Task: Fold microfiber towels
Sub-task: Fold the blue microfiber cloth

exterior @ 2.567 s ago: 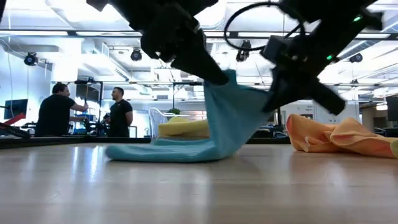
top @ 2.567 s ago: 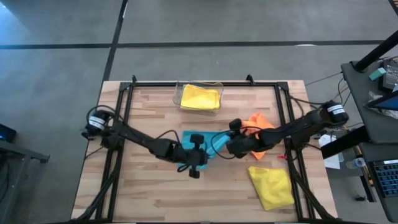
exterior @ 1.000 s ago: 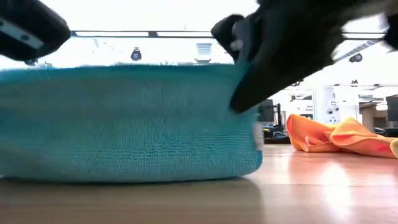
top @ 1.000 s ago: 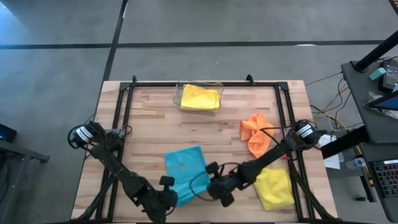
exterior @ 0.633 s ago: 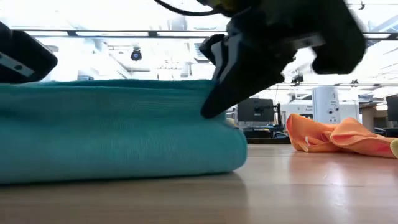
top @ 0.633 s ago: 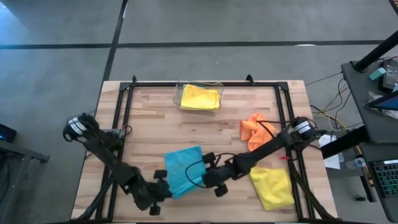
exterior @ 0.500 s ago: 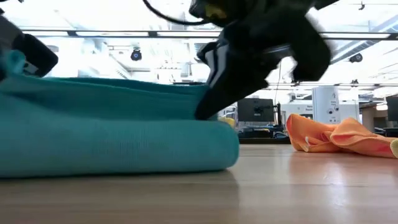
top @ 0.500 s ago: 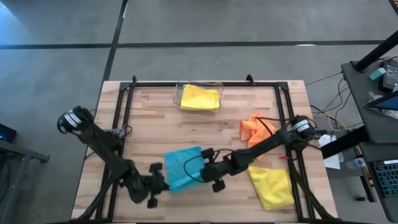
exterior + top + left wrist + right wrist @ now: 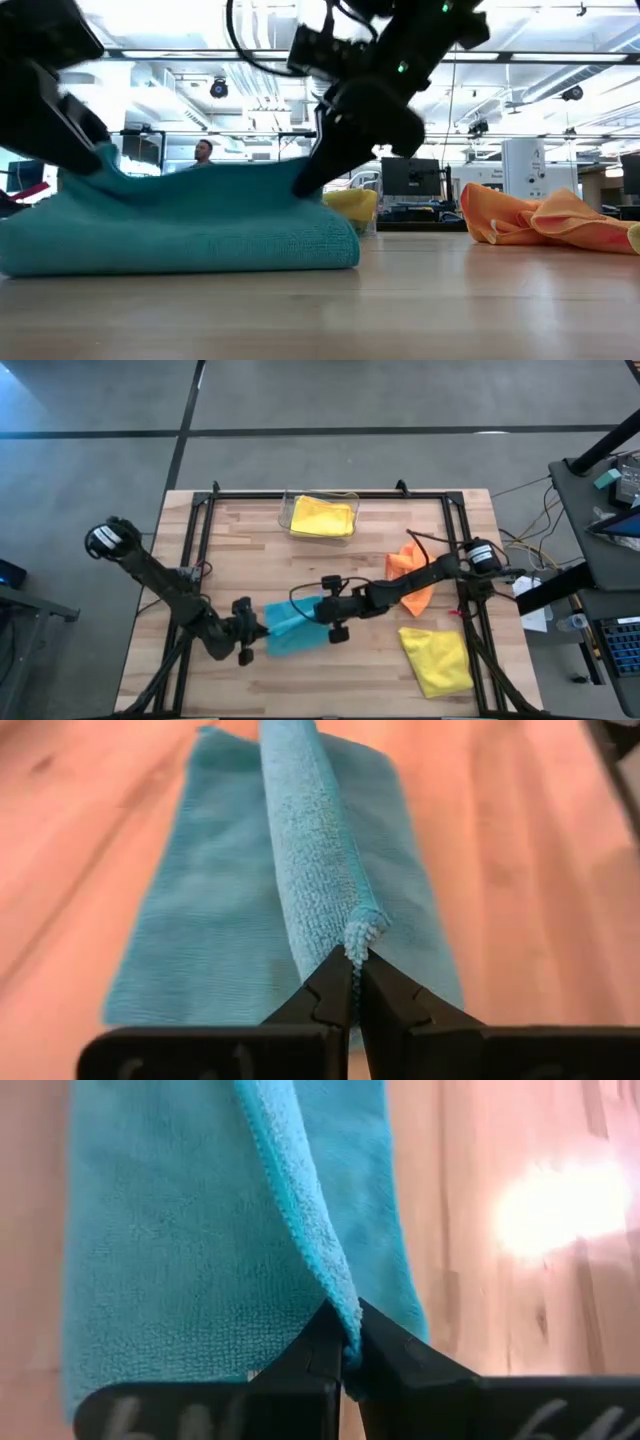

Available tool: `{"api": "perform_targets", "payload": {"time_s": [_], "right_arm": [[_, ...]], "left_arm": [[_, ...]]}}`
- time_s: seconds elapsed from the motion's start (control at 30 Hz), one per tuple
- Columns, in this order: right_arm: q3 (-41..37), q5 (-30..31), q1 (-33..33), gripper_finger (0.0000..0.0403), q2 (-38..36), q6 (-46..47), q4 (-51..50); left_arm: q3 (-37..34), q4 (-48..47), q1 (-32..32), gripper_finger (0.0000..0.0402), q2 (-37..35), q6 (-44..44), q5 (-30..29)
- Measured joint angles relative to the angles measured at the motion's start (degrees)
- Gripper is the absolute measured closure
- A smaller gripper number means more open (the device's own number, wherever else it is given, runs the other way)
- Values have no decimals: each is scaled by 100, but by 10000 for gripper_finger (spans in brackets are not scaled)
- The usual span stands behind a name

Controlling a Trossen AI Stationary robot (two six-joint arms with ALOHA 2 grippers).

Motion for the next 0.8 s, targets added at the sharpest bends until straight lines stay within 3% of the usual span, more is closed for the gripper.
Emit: {"api": "perform_targets", "payload": {"time_s": [0.57, 0.8], "right_arm": [[-1313, -92, -463, 394, 14, 261, 1666], [-1471, -57, -464, 394, 14, 268, 1829]], "left_arm": [[-322, 40, 663, 398, 151, -191, -147], [-322, 1, 676, 335, 269, -243, -47]]}}
